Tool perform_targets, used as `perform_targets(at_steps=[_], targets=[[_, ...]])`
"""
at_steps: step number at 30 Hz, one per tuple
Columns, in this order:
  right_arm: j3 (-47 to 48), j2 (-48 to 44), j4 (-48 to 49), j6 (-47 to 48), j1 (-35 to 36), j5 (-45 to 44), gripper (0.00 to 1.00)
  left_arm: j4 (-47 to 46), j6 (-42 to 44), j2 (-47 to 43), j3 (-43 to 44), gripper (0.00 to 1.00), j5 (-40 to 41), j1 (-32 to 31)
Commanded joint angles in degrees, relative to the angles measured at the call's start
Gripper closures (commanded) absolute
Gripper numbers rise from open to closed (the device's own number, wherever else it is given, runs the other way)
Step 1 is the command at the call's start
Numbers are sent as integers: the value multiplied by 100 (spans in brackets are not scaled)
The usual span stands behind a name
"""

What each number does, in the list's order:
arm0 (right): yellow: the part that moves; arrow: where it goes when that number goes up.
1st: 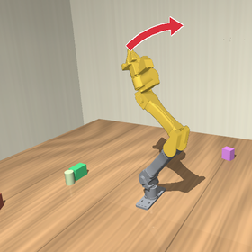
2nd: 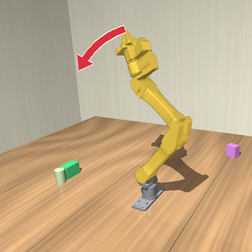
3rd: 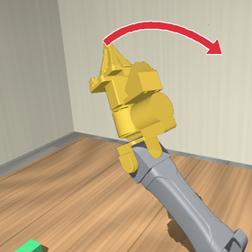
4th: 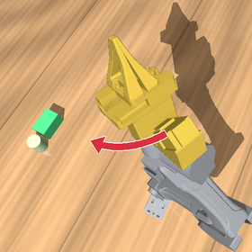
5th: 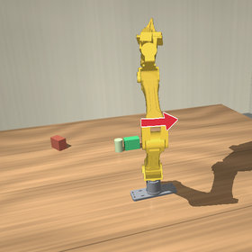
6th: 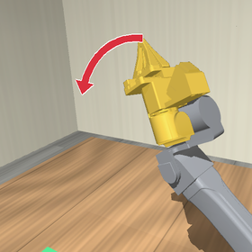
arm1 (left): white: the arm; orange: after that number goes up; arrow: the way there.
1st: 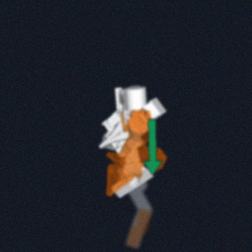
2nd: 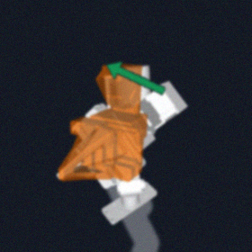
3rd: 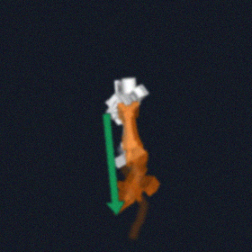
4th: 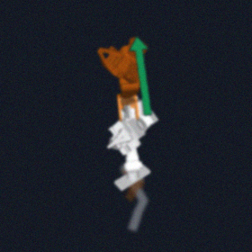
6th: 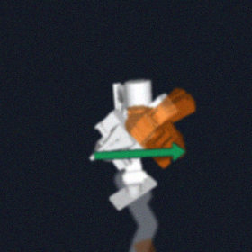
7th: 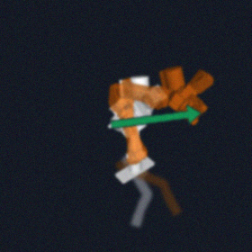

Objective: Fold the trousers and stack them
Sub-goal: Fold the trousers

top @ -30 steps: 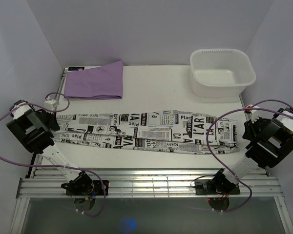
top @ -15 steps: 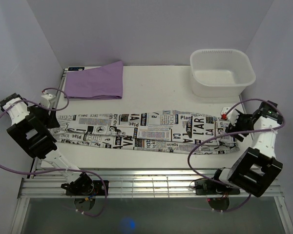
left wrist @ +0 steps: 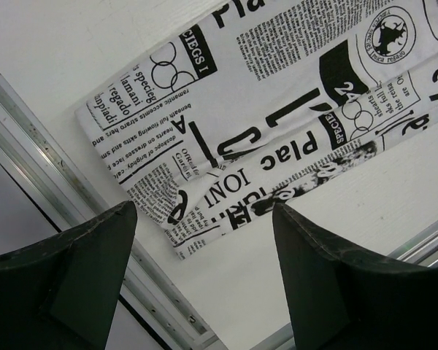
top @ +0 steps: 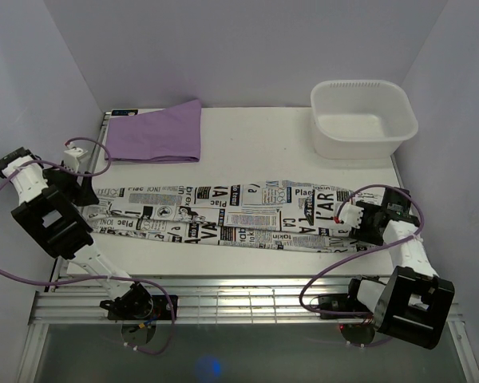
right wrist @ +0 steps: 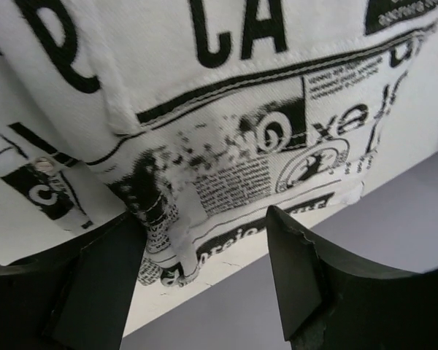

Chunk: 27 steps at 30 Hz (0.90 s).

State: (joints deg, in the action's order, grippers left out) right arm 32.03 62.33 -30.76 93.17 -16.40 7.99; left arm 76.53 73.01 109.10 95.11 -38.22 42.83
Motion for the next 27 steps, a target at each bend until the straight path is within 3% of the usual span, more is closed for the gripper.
perform_targets(at_steps=[1, 5, 7, 11, 13, 17, 23, 27], targets=[[22, 8, 826, -114, 6, -368, 30, 37, -15, -73, -98, 14, -142, -29], [40, 218, 791, -18, 14, -447, 34, -86, 90, -21, -142, 14, 112, -38], [49, 315, 791, 61, -3, -482, 44, -95, 370, -3, -168, 16, 235, -38], [382, 526, 581, -69, -3, -378, 79, -235, 1686, -318, -641, 23, 665, -29], [742, 623, 247, -280, -12, -167, 92, -244, 2092, -476, -896, 25, 754, -38], [1487, 1077, -384, -613, -3, 53, 92, -462, 2919, -626, -1501, 33, 1042, -230], [2148, 1537, -895, -967, -3, 212, 92, -1499, 2833, -829, -2321, 34, 1466, -582], [2316, 1695, -1019, -1011, -3, 229, 92, -2193, 2683, -873, -2620, 45, 1668, -758]])
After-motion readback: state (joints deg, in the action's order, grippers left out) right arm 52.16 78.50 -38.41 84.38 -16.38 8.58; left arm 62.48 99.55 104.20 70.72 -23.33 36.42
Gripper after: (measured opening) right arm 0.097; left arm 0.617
